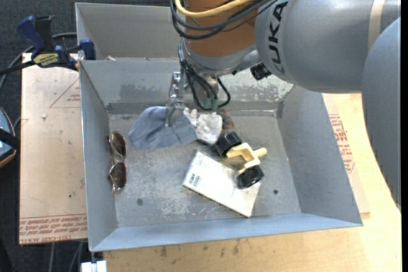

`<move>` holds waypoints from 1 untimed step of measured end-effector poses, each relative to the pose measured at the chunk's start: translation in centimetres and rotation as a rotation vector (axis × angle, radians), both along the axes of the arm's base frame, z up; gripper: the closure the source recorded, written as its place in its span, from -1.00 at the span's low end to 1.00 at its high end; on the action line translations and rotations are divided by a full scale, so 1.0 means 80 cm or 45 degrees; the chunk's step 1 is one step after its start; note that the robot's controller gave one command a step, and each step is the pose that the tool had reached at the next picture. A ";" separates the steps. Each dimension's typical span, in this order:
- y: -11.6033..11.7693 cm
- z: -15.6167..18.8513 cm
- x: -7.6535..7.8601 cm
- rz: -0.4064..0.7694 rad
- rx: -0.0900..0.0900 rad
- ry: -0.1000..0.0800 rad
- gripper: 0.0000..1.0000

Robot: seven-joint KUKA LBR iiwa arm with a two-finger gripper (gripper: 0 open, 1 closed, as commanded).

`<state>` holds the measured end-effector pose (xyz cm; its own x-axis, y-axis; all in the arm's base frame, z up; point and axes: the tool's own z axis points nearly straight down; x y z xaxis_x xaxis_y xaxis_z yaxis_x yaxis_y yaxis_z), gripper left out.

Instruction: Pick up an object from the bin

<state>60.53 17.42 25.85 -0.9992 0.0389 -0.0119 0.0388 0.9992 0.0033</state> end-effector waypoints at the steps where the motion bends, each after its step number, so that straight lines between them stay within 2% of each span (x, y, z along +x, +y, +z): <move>1: 0.000 -0.003 -0.001 0.000 -0.001 0.004 1.00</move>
Offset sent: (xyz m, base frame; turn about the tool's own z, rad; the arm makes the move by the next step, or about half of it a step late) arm -0.0361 -0.0041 -0.0062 -0.2430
